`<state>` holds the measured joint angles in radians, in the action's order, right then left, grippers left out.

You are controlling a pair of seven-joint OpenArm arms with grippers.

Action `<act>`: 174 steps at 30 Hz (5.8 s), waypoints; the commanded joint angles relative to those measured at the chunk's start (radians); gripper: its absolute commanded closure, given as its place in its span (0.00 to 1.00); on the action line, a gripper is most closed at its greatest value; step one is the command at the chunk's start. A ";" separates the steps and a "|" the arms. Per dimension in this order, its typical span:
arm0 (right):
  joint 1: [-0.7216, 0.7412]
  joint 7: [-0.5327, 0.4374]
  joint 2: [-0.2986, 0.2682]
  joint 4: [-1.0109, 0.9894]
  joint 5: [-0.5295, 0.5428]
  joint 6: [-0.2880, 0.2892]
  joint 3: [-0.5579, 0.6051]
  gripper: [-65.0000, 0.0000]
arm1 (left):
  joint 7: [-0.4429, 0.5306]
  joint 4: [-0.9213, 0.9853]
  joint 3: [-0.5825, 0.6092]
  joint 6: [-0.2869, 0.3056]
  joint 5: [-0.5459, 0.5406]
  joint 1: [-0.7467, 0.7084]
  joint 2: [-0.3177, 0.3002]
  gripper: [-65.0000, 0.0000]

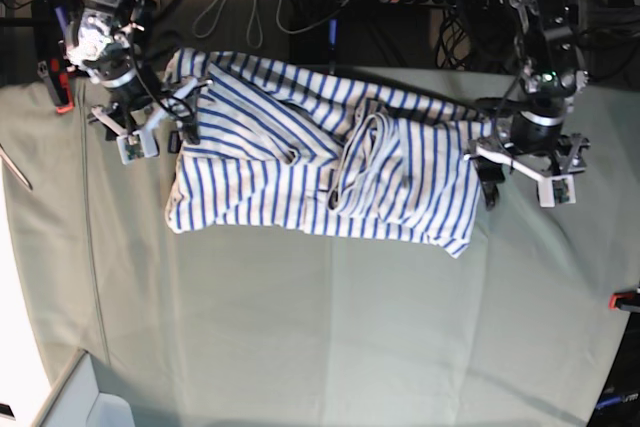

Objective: Layout the t-shirt on the table in an organized manner, then fold the t-shirt properly

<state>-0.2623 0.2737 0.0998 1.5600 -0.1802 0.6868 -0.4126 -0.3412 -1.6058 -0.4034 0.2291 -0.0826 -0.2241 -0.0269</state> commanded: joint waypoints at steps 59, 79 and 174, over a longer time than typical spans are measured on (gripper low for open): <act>0.245 0.356 0.057 0.158 0.017 0.011 0.909 1.00 | 0.023 -0.132 -0.506 0.003 -0.010 -0.085 -0.025 0.26; 0.479 0.106 0.057 -0.229 0.018 0.011 1.026 1.00 | 0.024 -0.132 -0.513 0.003 -0.010 -0.166 -0.025 0.26; 0.159 0.270 0.050 0.076 0.015 0.011 1.122 0.40 | 0.023 -0.118 -0.504 0.003 0.001 -0.057 -0.038 0.25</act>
<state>-0.1070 0.5652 0.1352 1.6138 -0.1761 0.6842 0.7090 -0.3431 -1.7081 -0.9031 0.2359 -0.0761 -0.2840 -0.0502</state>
